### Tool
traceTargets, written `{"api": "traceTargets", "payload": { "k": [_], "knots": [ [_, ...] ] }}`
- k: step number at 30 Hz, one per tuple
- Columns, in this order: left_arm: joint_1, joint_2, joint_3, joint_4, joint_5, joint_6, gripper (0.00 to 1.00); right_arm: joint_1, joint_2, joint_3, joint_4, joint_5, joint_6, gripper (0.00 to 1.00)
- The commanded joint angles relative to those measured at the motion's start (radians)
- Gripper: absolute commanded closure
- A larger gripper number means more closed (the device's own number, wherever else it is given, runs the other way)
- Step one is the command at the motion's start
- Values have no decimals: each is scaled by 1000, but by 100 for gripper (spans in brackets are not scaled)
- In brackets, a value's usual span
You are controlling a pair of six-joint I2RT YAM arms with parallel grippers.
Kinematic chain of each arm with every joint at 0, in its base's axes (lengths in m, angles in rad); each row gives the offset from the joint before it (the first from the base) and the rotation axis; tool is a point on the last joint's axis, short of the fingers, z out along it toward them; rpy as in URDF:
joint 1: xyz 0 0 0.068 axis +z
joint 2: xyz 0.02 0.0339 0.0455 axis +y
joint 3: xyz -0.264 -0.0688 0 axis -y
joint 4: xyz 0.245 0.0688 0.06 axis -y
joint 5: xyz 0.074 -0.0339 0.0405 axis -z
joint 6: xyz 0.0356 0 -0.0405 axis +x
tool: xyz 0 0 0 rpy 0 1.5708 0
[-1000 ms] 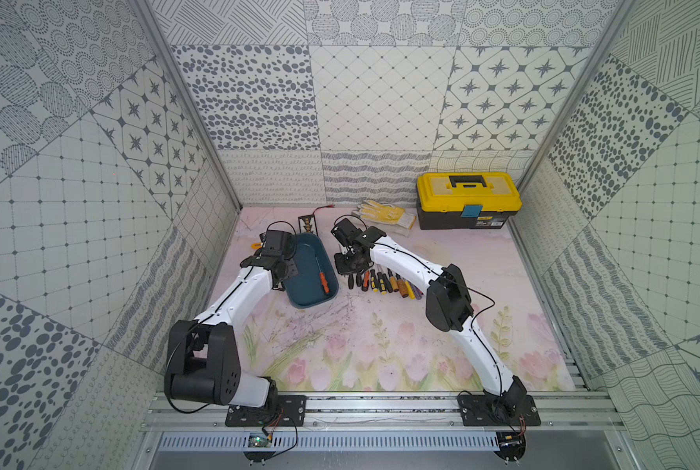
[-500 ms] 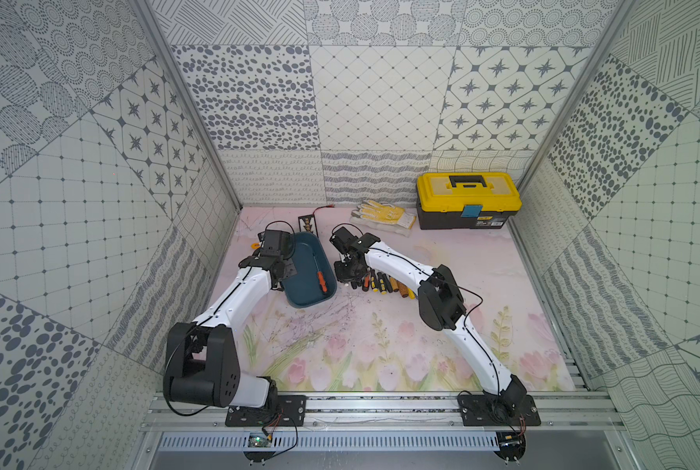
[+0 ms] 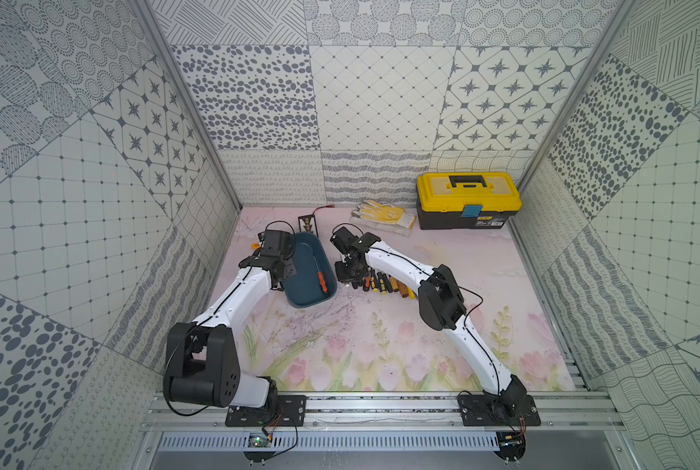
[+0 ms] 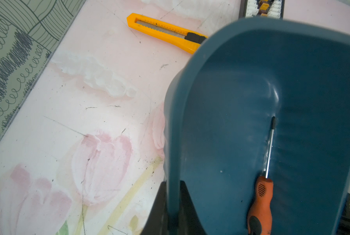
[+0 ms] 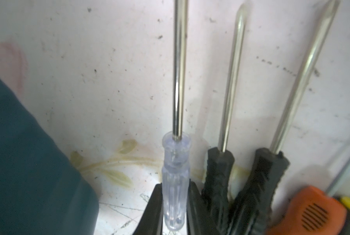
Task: Take out the screwdriver from the storage box
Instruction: Place the screwdriver at the center of the board.
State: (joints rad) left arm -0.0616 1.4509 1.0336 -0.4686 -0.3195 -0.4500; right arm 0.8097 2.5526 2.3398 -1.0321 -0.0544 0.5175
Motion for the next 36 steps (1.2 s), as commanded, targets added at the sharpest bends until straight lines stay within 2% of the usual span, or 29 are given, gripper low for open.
{"api": "traceTargets", "payload": {
  "k": [1, 18, 36],
  "knots": [
    [8, -4, 22, 4, 14, -1, 100, -3, 6, 20, -22, -1, 0, 85],
    [8, 0, 20, 4, 20, -6, 100, -3, -41, 21, -22, 8, -13, 70],
    [8, -1, 20, 8, 26, -8, 100, -1, -106, 57, -21, 52, -54, 67]
  ]
}}
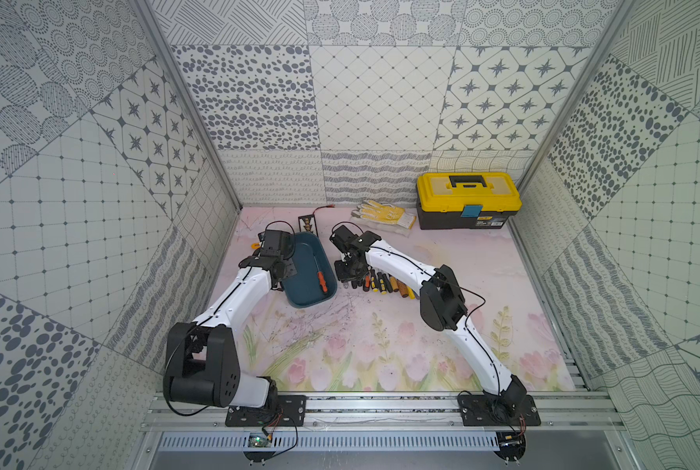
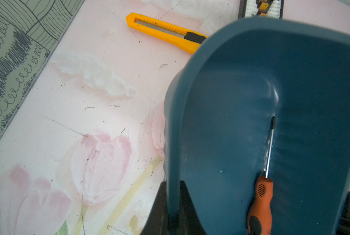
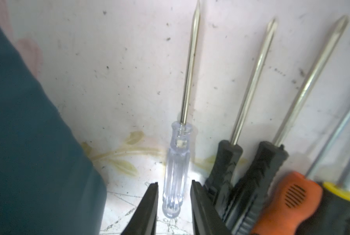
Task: Take out the screwdriver from the storage box
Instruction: Place the screwdriver at the center of the board, then pick up the screwdriver from the storage box.
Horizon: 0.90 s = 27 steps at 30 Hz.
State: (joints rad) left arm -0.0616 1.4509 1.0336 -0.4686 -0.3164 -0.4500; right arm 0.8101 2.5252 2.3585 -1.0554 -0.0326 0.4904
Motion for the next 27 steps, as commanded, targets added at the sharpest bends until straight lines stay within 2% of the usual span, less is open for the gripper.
{"api": "traceTargets", "payload": {
  "k": [1, 8, 14, 21, 27],
  "knots": [
    [9, -1, 19, 8, 26, -9, 100, -2, -86, 37, 2, 34, -30, 67],
    [8, 2, 17, 12, 36, -9, 100, 4, -153, -26, 68, 37, -78, 60],
    [8, 14, 25, 8, 51, -6, 100, 35, -263, -159, 230, 5, -166, 45],
    [9, 11, 34, 2, 48, 3, 100, 41, -262, -145, 263, -73, -179, 38],
    [8, 19, 33, 5, 54, -1, 100, 59, -250, -138, 262, -91, -179, 37]
  ]
}}
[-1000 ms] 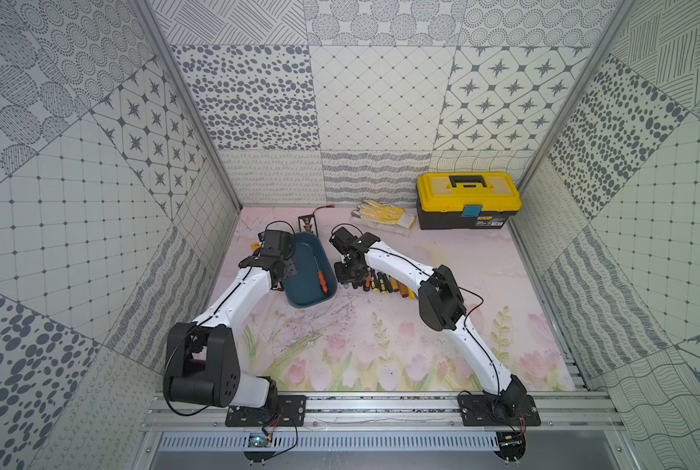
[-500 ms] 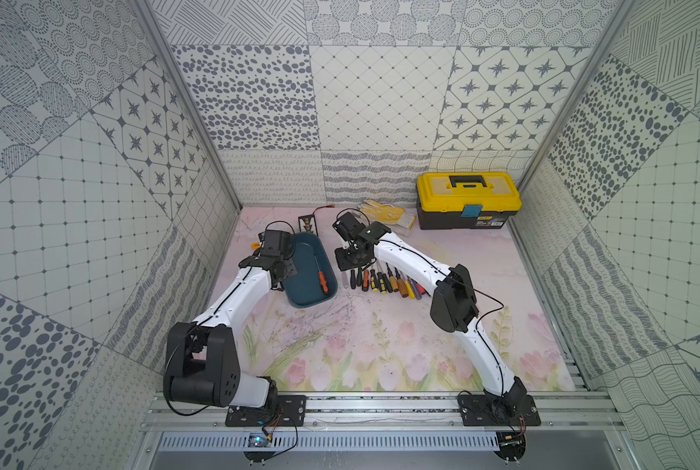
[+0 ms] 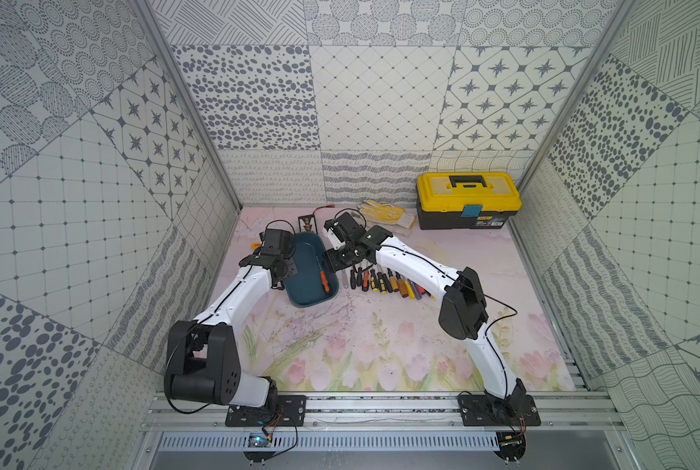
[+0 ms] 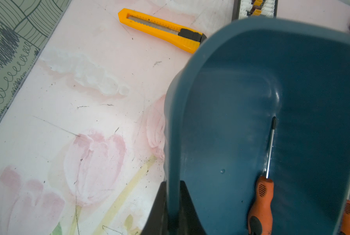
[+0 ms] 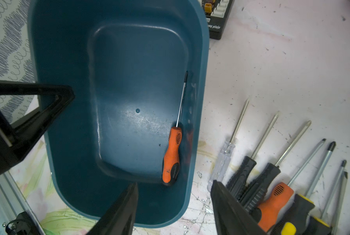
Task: Take out the screwdriver from the storage box
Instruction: Pick up the screwdriver from the storage box.
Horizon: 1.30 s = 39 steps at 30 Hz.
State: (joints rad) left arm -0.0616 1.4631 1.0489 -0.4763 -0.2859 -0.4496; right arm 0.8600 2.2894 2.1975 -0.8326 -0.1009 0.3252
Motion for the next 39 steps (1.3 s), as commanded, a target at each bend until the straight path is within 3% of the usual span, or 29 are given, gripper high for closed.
{"api": "traceTargets", "payload": {
  "k": [1, 9, 15, 32, 39],
  "knots": [
    [9, 8, 18, 13, 27, -4, 100, 13, -11, 24, 40, -30, -15, 37],
    [8, 12, 15, 22, 42, -8, 100, 39, 66, 89, -6, -71, -2, 38],
    [9, 13, 12, 23, 48, -9, 100, 55, 151, 177, -74, -43, 12, 39],
    [8, 18, 8, 22, 62, -14, 100, 60, 279, 234, -141, 57, 68, 41],
    [8, 17, 8, 23, 83, -23, 100, 60, 400, 414, -240, 49, 100, 44]
  ]
}}
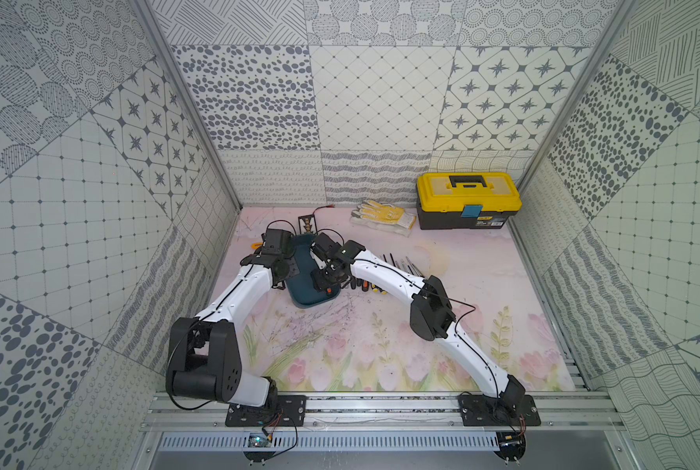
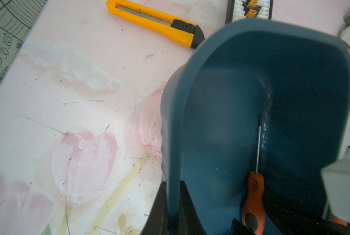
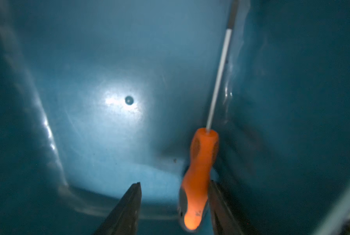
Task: Take out the screwdriver from the storage box
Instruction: Pick up the screwdriver from the storage box.
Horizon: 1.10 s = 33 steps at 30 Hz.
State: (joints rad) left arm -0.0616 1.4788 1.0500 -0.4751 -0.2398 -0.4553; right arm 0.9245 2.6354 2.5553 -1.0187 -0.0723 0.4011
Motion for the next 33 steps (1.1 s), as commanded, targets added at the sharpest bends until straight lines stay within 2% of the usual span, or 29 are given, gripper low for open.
{"api": "traceTargets", "payload": {
  "k": [1, 8, 11, 14, 23, 30, 33],
  "knots": [
    [9, 0, 8, 22, 39, -18, 100, -4, 67, 68, -63, 23, 29, 44],
    [7, -8, 7, 22, 45, -19, 100, -4, 106, 72, -82, 3, 42, 45],
    [6, -6, 6, 21, 45, -17, 100, -3, 116, 74, -81, -21, 42, 50],
    [8, -5, 5, 21, 43, -20, 100, -3, 113, 74, -81, -23, 36, 59],
    [7, 0, 5, 21, 33, -20, 100, -3, 44, 30, -46, -4, -14, 100],
    [8, 1, 6, 21, 7, -16, 100, -4, -120, -144, 103, 19, -38, 100],
    [8, 3, 10, 21, 10, -16, 100, -4, -160, -172, 124, 29, -41, 100]
  ]
}}
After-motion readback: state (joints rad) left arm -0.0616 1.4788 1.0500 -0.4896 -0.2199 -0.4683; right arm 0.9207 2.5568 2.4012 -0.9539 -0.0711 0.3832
